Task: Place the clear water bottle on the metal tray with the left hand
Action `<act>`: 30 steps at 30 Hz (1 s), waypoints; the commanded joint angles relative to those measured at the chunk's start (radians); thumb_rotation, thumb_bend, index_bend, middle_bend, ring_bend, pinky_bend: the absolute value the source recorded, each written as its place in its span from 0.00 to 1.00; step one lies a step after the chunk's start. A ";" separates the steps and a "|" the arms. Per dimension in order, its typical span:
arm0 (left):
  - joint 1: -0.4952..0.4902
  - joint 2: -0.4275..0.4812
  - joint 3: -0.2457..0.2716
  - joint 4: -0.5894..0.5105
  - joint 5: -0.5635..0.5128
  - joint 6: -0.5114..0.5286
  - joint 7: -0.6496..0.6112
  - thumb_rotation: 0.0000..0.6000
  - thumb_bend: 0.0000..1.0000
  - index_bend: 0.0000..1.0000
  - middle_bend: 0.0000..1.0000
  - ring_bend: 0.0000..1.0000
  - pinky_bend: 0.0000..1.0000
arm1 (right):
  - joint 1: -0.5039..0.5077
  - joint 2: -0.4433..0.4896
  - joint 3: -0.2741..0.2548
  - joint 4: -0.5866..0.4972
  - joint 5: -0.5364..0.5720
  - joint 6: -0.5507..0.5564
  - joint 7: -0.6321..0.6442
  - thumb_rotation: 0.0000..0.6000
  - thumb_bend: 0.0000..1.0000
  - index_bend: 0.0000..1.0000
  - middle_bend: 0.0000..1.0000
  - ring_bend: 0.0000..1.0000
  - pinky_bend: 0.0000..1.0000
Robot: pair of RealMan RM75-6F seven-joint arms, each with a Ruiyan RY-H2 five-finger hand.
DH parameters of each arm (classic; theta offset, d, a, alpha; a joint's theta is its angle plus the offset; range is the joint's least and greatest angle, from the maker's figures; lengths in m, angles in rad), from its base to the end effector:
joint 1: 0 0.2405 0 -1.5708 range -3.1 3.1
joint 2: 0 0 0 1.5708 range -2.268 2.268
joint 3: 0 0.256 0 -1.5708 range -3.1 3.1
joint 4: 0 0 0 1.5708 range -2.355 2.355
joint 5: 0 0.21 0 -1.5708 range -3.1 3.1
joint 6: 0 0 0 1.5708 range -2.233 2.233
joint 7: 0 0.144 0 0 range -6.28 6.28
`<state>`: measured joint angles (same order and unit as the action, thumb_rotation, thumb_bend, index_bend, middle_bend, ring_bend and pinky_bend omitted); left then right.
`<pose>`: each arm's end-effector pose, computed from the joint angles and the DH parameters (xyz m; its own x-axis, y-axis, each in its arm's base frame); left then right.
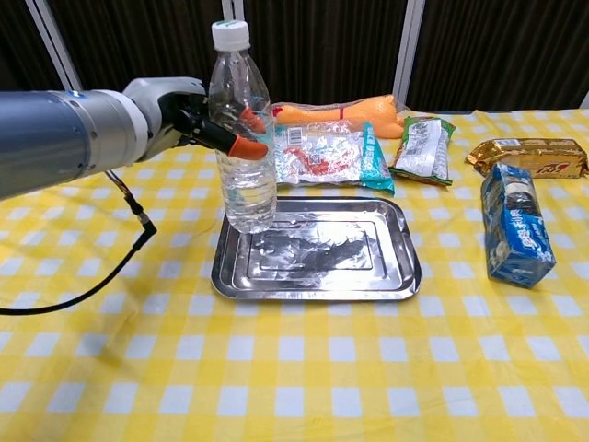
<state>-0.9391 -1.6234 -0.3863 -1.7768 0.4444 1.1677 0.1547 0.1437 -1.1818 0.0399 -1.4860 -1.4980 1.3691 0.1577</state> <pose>-0.0510 0.3410 -0.0187 -0.3252 0.3934 0.8599 0.9447 0.0935 0.3144 -0.3277 -0.1990 0.1351 0.3098 -0.1034 0.9452 -0.9508 -0.0362 0.3077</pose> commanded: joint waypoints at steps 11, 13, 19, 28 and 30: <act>-0.029 -0.128 -0.008 0.113 0.030 -0.055 0.009 1.00 0.53 0.57 0.51 0.03 0.08 | -0.002 0.006 0.006 0.006 0.009 0.000 0.015 1.00 0.05 0.11 0.00 0.05 0.00; -0.028 -0.139 -0.007 0.119 0.039 -0.053 0.013 1.00 0.52 0.57 0.51 0.03 0.08 | -0.001 0.006 0.005 0.007 0.009 -0.001 0.017 1.00 0.05 0.11 0.00 0.05 0.00; -0.022 -0.156 -0.014 0.135 0.042 -0.050 0.027 1.00 0.50 0.57 0.51 0.03 0.08 | -0.003 0.009 0.005 0.004 0.005 0.003 0.021 1.00 0.05 0.11 0.00 0.05 0.00; -0.016 -0.169 -0.016 0.158 0.038 -0.082 0.041 1.00 0.44 0.47 0.47 0.03 0.08 | -0.003 0.011 0.006 0.005 0.009 0.001 0.025 1.00 0.05 0.11 0.00 0.05 0.00; -0.014 -0.168 -0.015 0.160 0.035 -0.092 0.048 1.00 0.41 0.44 0.44 0.02 0.08 | -0.004 0.011 0.006 0.004 0.009 0.002 0.025 1.00 0.05 0.11 0.00 0.05 0.00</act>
<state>-0.9542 -1.7915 -0.4017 -1.6184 0.4810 1.0786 0.1999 0.1402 -1.1709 0.0461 -1.4816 -1.4888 1.3714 0.1827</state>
